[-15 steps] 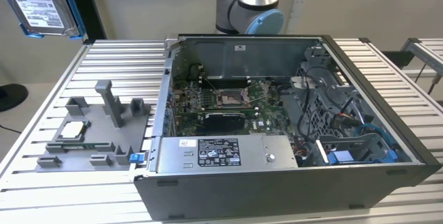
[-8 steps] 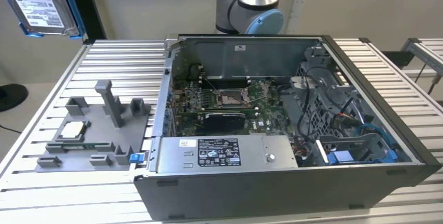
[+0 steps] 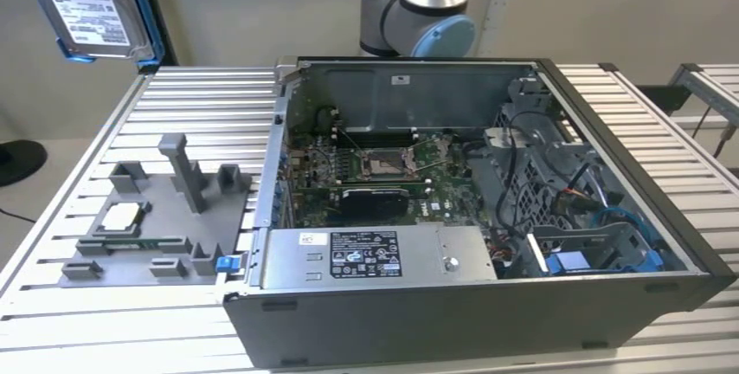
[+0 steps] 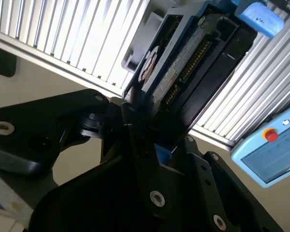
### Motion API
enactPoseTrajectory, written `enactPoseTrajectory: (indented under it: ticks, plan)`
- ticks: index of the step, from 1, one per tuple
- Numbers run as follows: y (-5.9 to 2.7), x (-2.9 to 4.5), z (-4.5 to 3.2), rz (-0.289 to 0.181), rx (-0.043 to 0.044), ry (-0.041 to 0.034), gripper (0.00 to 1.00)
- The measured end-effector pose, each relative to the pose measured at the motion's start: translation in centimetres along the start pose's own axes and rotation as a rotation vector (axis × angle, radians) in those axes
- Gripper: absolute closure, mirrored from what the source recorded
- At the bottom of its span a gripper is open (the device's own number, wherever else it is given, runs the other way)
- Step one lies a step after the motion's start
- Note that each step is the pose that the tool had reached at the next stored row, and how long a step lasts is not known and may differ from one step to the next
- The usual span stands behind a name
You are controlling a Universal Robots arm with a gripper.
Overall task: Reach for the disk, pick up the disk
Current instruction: 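Pick up the disk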
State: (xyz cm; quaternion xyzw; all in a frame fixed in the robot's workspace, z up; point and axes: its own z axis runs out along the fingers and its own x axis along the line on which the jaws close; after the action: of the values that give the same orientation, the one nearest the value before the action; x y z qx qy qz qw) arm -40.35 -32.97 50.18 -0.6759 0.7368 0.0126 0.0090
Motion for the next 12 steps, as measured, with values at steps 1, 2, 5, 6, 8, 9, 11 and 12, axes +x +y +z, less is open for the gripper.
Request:
enactPoseTrajectory:
  ticks: [1, 2, 5, 6, 8, 9, 11, 12]
  plan:
    - [-0.45, -0.04, 0.00, 0.000, 0.0000, 0.0000, 1.00]
    - [-0.92, -0.08, 0.00, 0.000, 0.0000, 0.0000, 1.00]
    - [-2.28, -0.19, -0.01, 0.000, 0.0000, 0.0000, 1.00]
    - [-2.74, -0.23, -0.01, 0.000, 0.0000, 0.0000, 1.00]
    - [-3.64, -0.31, -0.01, 0.000, -0.0001, 0.0000, 1.00]
    - [-4.08, -0.35, -0.01, 0.000, -0.0002, 0.0000, 1.00]
    - [-5.01, -0.43, -0.02, 0.000, -0.0004, 0.0001, 1.00]
    - [-5.46, -0.47, -0.02, 0.000, -0.0004, 0.0000, 1.00]
